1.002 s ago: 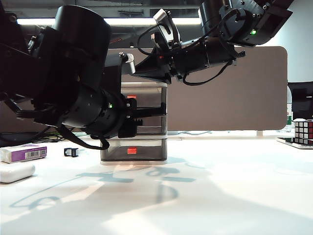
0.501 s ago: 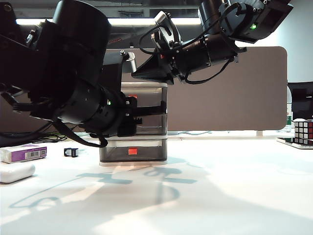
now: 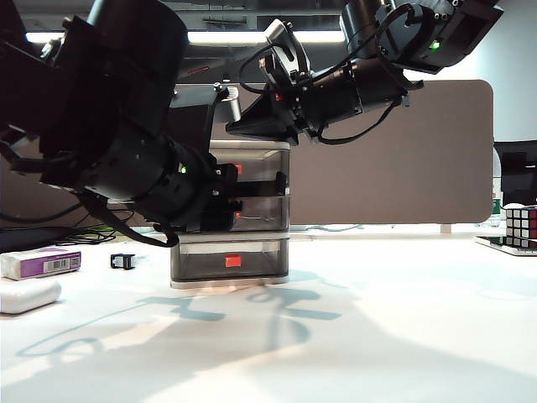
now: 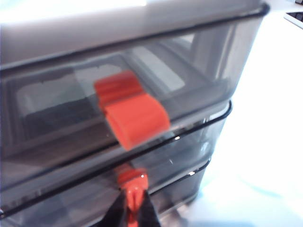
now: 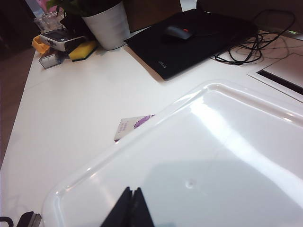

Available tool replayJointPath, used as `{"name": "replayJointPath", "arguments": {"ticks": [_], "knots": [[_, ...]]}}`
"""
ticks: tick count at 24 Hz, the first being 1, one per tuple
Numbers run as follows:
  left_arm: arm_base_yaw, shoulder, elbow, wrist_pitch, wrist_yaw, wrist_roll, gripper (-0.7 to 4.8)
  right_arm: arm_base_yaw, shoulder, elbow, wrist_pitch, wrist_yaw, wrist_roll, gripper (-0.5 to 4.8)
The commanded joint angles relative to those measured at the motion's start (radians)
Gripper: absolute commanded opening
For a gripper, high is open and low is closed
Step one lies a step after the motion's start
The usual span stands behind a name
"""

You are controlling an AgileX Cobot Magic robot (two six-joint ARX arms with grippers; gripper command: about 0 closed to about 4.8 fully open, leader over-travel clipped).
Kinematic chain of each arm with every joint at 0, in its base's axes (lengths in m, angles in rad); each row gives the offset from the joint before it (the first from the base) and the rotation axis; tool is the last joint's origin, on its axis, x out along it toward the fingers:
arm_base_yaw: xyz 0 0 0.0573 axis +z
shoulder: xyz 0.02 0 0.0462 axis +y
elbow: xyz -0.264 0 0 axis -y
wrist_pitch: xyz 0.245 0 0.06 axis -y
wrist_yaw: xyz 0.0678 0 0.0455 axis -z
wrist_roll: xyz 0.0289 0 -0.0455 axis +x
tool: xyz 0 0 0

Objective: Open the second layer of the drawer on the table, pick up the earphone case on the table and put it in, and finally close the drawer.

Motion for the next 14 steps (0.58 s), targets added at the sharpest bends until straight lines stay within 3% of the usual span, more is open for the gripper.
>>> {"name": "replayJointPath", "arguments": {"ticks": [1,5,8,14], "knots": [[-0.007,0.011,-0.005,-0.125,0.06,-0.008,-0.06,0.003,0.028,-0.02,-0.099,-0.014,0.01,-0.05],[-0.003,0.011,-0.005,-0.109,0.058,-0.011,-0.06,0.01,0.023,-0.019,0.014,-0.152,0.049,-0.05],[0.009,0.012,-0.005,-0.103,0.06,-0.013,-0.06,0.029,0.012,-0.016,0.082,-0.151,0.101,-0.05],[0.037,0.012,-0.005,-0.083,0.087,-0.014,-0.06,0.068,0.017,0.057,0.031,-0.139,0.086,-0.05]]}}
